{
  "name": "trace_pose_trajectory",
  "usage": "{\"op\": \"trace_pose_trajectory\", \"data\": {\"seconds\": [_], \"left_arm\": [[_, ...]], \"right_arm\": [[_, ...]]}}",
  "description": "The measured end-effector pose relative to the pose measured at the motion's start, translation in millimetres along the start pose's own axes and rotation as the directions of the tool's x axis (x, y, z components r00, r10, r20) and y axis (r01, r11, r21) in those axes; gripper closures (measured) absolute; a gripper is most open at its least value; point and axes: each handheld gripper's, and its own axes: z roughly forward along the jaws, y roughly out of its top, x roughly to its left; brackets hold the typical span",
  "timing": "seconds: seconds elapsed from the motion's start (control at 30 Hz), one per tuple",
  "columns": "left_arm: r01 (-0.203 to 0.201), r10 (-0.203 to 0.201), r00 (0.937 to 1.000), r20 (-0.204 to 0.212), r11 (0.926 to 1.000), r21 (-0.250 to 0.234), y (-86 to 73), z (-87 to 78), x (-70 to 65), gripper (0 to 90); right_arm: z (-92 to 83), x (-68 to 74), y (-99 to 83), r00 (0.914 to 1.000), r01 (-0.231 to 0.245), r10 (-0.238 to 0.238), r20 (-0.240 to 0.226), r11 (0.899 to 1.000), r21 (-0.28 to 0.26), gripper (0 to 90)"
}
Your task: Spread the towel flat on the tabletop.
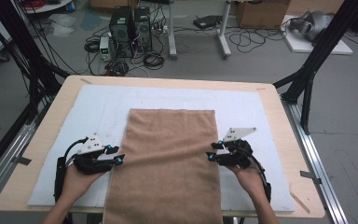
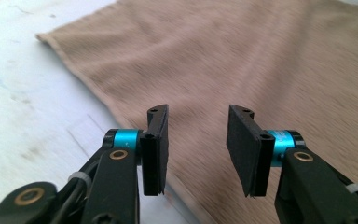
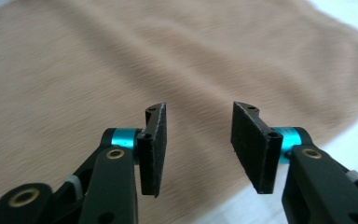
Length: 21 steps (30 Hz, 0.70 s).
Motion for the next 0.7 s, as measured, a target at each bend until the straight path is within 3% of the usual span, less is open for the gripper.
{"op": "trace_pose_trajectory", "data": {"seconds": [0.2,0.33,0.4,0.47,0.5,0.57,0.7], "left_arm": [[-0.035,0.033,0.9972,0.068,0.9989,0.031,-15.8,-5.3,-23.8,51.6],[-0.071,0.066,0.9922,0.106,0.9962,0.049,-24.0,-8.2,-35.8,53.4],[-0.095,0.085,0.9882,0.127,0.9928,0.073,-27.7,-6.5,-39.7,57.7],[-0.120,0.102,0.9823,0.157,0.9870,0.107,-31.4,-2.6,-42.2,65.5],[-0.126,0.110,0.9820,0.153,0.9874,0.096,-33.0,-2.4,-43.2,69.2],[-0.107,0.091,0.9814,0.169,0.9903,0.088,-34.1,-2.9,-41.7,79.8],[-0.106,0.091,0.9807,0.173,0.9916,0.075,-35.9,-4.7,-43.5,86.2]], "right_arm": [[-1.2,34.2,-13.9,0.9962,0.047,-0.046,-0.074,0.999,0.014,53.5],[2.6,46.4,-22.2,0.9921,0.072,-0.067,-0.106,0.996,0.045,56.8],[6.5,49.1,-26.3,0.9903,0.083,-0.074,-0.118,0.994,0.069,60.1],[12.3,50.5,-30.7,0.9875,0.093,-0.079,-0.136,0.991,0.099,69.2],[15.6,52.2,-33.2,0.9853,0.099,-0.079,-0.151,0.987,0.125,73.9],[16.1,53.3,-36.9,0.9827,0.106,-0.088,-0.163,0.989,0.102,84.6],[13.8,56.1,-37.9,0.9775,0.124,-0.103,-0.184,0.987,0.106,87.1]]}}
